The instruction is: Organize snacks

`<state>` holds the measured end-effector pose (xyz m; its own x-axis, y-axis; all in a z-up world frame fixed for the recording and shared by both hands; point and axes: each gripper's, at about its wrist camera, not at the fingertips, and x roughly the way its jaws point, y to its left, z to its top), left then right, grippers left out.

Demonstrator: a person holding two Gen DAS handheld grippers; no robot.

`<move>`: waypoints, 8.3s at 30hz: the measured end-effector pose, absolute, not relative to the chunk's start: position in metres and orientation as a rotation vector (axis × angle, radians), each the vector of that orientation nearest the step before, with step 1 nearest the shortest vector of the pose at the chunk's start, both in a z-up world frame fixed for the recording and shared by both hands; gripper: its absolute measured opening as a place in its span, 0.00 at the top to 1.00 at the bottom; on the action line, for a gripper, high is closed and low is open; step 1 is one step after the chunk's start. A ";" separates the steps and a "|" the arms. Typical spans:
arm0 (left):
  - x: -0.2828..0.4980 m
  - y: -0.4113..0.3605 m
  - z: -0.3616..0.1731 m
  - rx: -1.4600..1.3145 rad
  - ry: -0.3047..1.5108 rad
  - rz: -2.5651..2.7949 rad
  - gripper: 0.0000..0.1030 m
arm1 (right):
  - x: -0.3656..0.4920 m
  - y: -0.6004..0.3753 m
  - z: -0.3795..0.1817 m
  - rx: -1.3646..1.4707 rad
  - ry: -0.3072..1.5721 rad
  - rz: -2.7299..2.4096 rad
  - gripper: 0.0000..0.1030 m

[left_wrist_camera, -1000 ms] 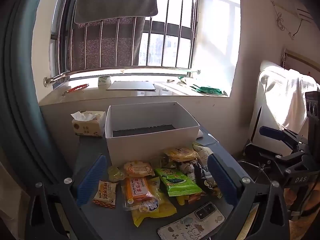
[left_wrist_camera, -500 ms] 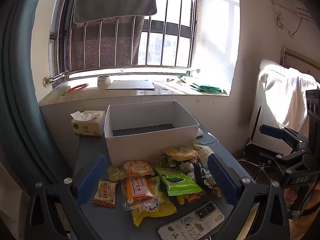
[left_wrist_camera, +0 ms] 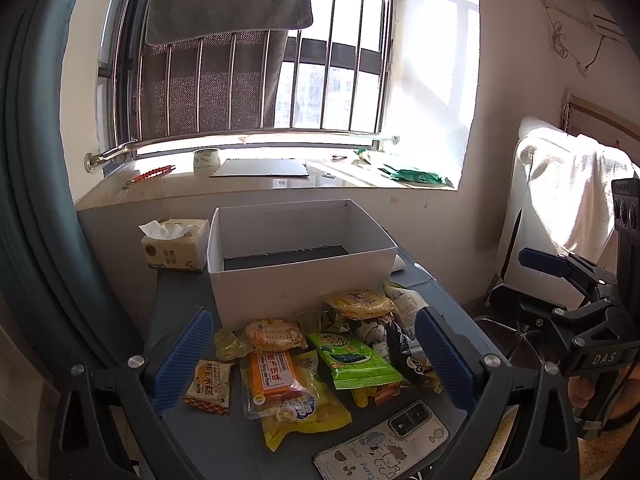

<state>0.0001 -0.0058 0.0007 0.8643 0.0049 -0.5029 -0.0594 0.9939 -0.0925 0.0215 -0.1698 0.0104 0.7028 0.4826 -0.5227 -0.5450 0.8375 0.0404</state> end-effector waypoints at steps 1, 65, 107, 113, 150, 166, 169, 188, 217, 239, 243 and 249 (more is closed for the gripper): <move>0.000 -0.006 0.001 -0.106 0.527 0.034 0.00 | 0.022 -0.170 0.010 -0.121 0.547 0.573 0.00; -0.010 0.007 -0.014 -0.128 0.545 0.057 0.00 | 0.109 -0.127 -0.070 -0.182 0.811 0.589 0.00; 0.154 0.053 -0.132 -0.142 0.975 0.069 0.00 | 0.082 -0.162 -0.038 -0.023 0.805 0.678 0.29; 0.194 0.045 -0.162 -0.067 1.079 0.072 0.00 | 0.077 -0.170 -0.039 -0.021 0.801 0.677 0.29; 0.258 0.077 -0.033 -0.113 0.758 0.043 0.22 | 0.298 -0.074 -0.033 -0.046 0.899 0.534 0.28; 0.222 0.103 -0.025 -0.115 0.688 0.081 0.00 | 0.283 -0.107 -0.014 0.083 0.802 0.616 0.00; 0.198 0.102 -0.011 -0.135 0.621 0.062 0.00 | 0.265 -0.112 -0.002 0.078 0.766 0.631 0.00; 0.016 0.032 -0.030 -0.211 0.498 -0.020 0.00 | 0.072 -0.188 -0.022 0.064 0.543 0.654 0.00; -0.014 0.037 -0.066 -0.228 0.599 -0.024 0.00 | 0.089 -0.149 -0.113 -0.558 0.751 0.849 0.00; 0.020 0.049 -0.101 -0.258 0.741 -0.018 0.00 | 0.098 -0.159 -0.122 -0.467 0.821 0.944 0.28; 0.051 0.051 -0.117 -0.278 0.838 -0.032 0.00 | 0.083 -0.172 -0.105 -0.322 0.824 0.943 0.28; 0.103 0.055 -0.149 -0.291 1.021 0.006 0.00 | 0.058 -0.197 -0.081 -0.153 0.773 0.896 0.28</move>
